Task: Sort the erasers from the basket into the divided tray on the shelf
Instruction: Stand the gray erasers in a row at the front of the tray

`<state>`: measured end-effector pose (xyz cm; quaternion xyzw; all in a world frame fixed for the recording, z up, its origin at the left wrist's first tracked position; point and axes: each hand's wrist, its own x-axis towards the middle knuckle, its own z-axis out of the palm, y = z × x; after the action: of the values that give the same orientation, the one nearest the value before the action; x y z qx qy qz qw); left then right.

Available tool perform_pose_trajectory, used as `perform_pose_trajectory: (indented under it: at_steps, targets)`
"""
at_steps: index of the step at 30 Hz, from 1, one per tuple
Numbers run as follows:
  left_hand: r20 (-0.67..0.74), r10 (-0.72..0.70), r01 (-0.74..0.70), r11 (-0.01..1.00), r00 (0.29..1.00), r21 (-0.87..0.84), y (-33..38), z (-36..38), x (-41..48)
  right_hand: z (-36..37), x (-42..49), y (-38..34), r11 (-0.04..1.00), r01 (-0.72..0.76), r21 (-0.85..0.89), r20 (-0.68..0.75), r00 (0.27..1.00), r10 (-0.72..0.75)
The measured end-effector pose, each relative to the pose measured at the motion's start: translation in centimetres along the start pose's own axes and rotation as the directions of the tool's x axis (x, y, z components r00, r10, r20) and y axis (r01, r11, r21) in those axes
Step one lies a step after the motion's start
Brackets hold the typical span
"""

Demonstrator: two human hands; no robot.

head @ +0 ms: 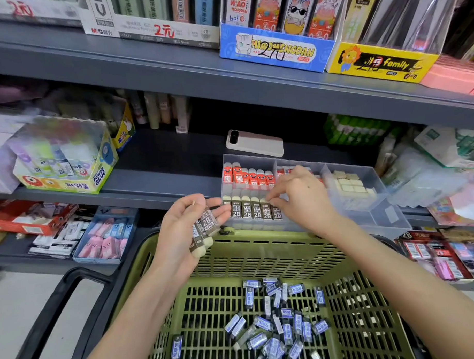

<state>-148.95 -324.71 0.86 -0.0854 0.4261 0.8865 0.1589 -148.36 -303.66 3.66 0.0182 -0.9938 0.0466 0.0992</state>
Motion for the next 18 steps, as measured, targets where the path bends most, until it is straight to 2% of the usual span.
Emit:
perform_pose_trajectory:
  at_steps: [2,5,7,9,10,12,14,18]
  targets:
    - [0.022,-0.008,0.009,0.999,1.000,-0.038,-0.1,-0.1,0.1,0.1,-0.1,-0.2,1.000,-0.012,0.007,0.050,0.999,0.012]
    - [0.072,-0.011,0.018,0.995,0.997,-0.097,-0.2,-0.2,0.3,-0.6,-0.6,-1.1,0.998,-0.022,0.063,-0.089,0.996,0.028]
    - [0.097,-0.003,0.014,0.994,0.995,-0.111,-0.2,-0.2,0.3,-1.4,-1.4,-2.6,0.961,0.034,0.275,-0.153,0.988,0.009]
    - [0.121,0.014,0.000,0.993,0.993,-0.117,-0.2,-0.2,0.2,-2.0,-2.2,-5.1,0.863,0.055,0.503,-0.042,0.998,-0.039]
    - [0.132,0.017,-0.002,0.993,0.991,-0.115,-0.2,-0.2,0.2,-2.0,-2.4,-6.2,0.831,0.038,0.555,0.024,0.998,-0.062]
    - [0.156,0.019,-0.003,0.995,0.988,-0.103,0.0,-0.2,0.0,-1.6,-2.5,-7.9,0.822,-0.017,0.569,0.103,0.993,-0.051]
    - [0.199,0.028,-0.011,0.997,0.980,-0.082,0.2,-0.3,-0.1,-1.3,-2.3,-8.8,0.825,-0.062,0.561,0.114,0.994,-0.003]
    - [0.296,0.025,-0.034,0.999,0.955,0.025,0.3,-0.3,-0.3,-1.1,-1.7,-8.7,0.833,-0.033,0.553,0.107,0.994,-0.032]
